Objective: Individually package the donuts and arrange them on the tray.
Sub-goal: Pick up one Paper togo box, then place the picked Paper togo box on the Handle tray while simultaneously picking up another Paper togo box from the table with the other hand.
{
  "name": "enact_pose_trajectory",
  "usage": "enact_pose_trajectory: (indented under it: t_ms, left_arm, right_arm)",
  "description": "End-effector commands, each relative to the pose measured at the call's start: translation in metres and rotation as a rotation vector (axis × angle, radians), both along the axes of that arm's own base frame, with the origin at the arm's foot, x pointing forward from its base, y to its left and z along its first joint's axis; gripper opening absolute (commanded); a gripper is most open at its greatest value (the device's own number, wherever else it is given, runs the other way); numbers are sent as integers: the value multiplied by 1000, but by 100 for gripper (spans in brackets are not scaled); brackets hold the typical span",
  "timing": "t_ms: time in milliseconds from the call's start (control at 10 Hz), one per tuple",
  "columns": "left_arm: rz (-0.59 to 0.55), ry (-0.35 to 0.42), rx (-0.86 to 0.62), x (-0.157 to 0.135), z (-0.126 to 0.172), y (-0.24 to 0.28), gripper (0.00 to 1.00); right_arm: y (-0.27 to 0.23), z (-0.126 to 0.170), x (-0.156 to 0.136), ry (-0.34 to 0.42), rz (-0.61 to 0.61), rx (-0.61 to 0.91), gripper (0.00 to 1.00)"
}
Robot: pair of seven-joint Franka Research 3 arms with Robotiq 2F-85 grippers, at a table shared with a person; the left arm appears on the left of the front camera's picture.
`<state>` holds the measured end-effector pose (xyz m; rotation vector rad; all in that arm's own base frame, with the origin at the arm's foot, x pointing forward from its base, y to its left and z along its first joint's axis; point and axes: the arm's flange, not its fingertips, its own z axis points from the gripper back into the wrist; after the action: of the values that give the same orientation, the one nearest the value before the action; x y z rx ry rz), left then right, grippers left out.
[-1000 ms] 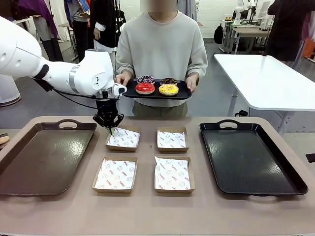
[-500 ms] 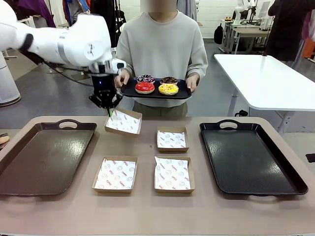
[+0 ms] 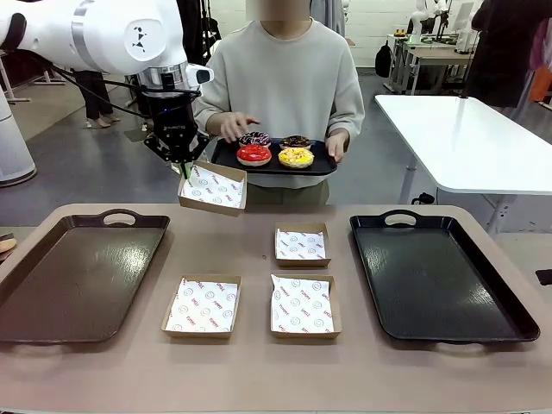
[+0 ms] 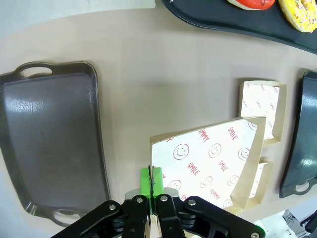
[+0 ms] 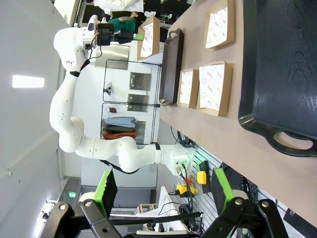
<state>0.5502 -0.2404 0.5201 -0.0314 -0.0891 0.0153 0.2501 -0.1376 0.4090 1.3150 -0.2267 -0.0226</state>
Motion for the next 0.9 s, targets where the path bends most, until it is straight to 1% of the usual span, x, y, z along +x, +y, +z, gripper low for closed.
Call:
enact_pose_trajectory:
  t_ms: [0,800]
  left_arm:
    - [-9,4,1,3,-6,0,0]
    - [-9,4,1,3,-6,0,0]
  right_arm:
    - [-1,2,1,-10,-3,21,100]
    - [-1,2,1,-10,-3,21,100]
